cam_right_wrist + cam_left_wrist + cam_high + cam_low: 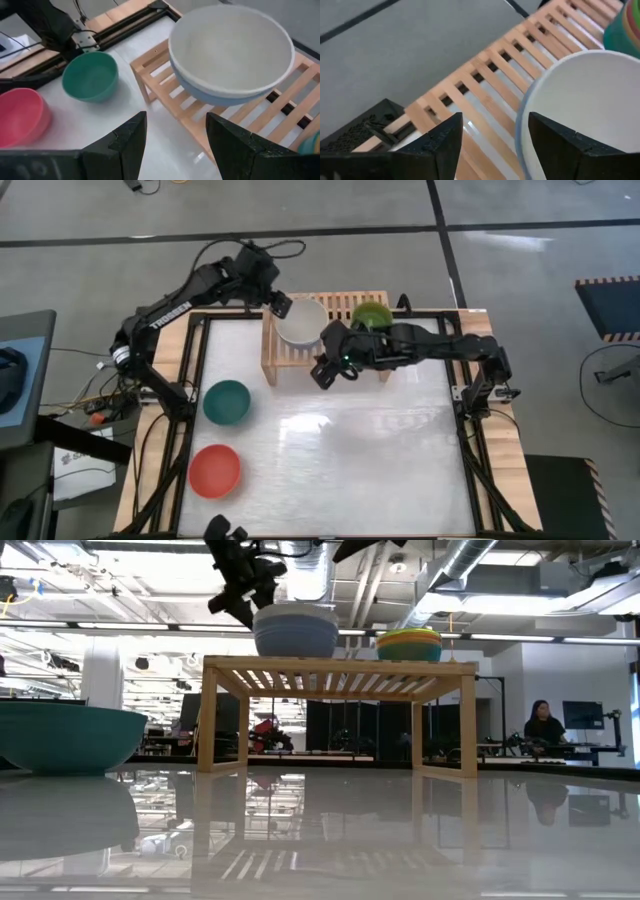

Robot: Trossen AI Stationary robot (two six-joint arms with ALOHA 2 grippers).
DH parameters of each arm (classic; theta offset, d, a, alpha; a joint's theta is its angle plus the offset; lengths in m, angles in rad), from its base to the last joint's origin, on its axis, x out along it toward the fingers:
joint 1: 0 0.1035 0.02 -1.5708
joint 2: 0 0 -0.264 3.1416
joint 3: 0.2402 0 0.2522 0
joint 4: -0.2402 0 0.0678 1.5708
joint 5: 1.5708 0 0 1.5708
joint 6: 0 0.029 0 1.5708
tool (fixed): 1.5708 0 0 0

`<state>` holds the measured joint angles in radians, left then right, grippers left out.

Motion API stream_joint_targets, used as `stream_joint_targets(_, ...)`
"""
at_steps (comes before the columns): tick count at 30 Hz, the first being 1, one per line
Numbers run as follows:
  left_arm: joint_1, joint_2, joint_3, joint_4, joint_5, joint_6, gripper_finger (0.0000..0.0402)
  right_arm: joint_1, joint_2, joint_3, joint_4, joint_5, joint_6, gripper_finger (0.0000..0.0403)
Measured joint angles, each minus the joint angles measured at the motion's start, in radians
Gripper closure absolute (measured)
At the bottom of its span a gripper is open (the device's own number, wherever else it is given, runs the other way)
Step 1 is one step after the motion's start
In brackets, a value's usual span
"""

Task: Place and stack bowls onto a shelf
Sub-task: Stack the large white bowl on top of the large blue bowl on the shelf, then stack the large green bowl on top of the large white bowl on the shelf

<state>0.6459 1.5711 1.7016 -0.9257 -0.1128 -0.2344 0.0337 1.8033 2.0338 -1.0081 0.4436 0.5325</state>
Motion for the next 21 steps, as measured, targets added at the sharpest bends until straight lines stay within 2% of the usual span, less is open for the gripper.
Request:
stream_joint_targets(4,-0.006,0.037,0.000,-0.009,-0.024,0.012,0.0191,0.015,-0.001,0.000,-0.010,0.002,0.018,0.0175)
stream_joint_targets(8,-0.005,0.014,0.000,-0.018,-0.034,0.014,0.0191,0.041,-0.001,0.000,-0.032,0.034,0.045,0.0175)
stream_joint_targets(17,-0.013,-0.200,0.000,-0.223,-0.084,0.065,0.0191,0.080,-0.001,0.000,-0.041,0.051,0.065,0.0175)
stream_joint_targets(19,-0.024,-0.248,-0.034,-0.291,-0.069,0.071,0.0191,0.078,-0.001,0.000,-0.030,0.051,0.063,0.0175)
stream_joint_targets(21,-0.039,-0.307,-0.123,-0.344,-0.055,0.065,0.0191,0.075,-0.001,0.000,-0.025,0.051,0.062,0.0175)
